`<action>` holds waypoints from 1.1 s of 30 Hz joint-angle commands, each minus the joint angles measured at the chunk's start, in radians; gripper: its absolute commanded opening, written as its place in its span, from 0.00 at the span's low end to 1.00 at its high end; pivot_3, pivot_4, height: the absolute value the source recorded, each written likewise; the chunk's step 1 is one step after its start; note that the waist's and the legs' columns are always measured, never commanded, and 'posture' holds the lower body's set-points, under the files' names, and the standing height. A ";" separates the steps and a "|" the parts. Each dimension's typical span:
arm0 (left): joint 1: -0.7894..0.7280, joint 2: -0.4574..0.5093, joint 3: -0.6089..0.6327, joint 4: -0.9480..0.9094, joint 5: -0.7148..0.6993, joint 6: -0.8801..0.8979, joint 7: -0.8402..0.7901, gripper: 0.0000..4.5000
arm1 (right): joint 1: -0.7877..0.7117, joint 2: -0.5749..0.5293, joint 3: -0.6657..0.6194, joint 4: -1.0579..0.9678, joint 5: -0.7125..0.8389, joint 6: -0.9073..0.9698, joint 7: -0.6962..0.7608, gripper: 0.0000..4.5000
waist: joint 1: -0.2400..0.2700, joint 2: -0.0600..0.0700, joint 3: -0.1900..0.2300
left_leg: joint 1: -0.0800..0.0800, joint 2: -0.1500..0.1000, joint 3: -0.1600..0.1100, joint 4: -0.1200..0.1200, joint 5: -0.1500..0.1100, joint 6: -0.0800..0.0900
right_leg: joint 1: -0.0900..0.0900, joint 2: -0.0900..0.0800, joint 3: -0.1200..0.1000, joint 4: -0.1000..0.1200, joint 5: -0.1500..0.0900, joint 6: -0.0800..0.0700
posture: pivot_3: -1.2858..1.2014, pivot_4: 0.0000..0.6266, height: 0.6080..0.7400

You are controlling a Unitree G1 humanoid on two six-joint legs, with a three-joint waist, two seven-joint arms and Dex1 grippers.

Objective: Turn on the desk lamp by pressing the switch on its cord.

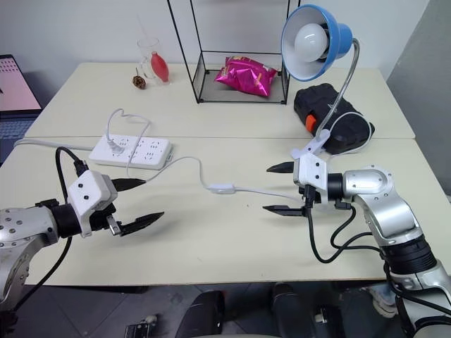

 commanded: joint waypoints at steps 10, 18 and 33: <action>0.000 0.017 -0.007 -0.044 0.017 -0.019 -0.008 1.00 | 0.004 0.024 -0.032 0.000 -0.006 -0.026 -0.032 1.00 | 0.000 0.000 0.000 | 0.000 0.000 0.000 0.000 0.000 0.000 | 0.000 0.000 0.000 0.000 0.000 0.000 | 0.52 0.24 1.00; -0.012 -0.007 0.025 -0.056 -0.058 -0.007 -0.033 1.00 | -0.015 0.033 -0.019 0.018 -0.037 0.006 -0.066 1.00 | 0.000 0.000 0.000 | 0.000 0.000 0.000 0.000 0.000 0.000 | 0.000 0.000 0.000 0.000 0.000 0.000 | 0.52 0.24 1.00; -0.014 0.007 -0.001 -0.025 -0.034 -0.029 -0.054 1.00 | -0.221 0.220 0.181 0.257 -0.162 0.135 -0.072 1.00 | -0.004 0.000 0.000 | 0.000 0.000 0.000 0.000 0.000 0.000 | 0.000 0.000 0.000 0.001 0.000 0.000 | 0.52 0.24 1.00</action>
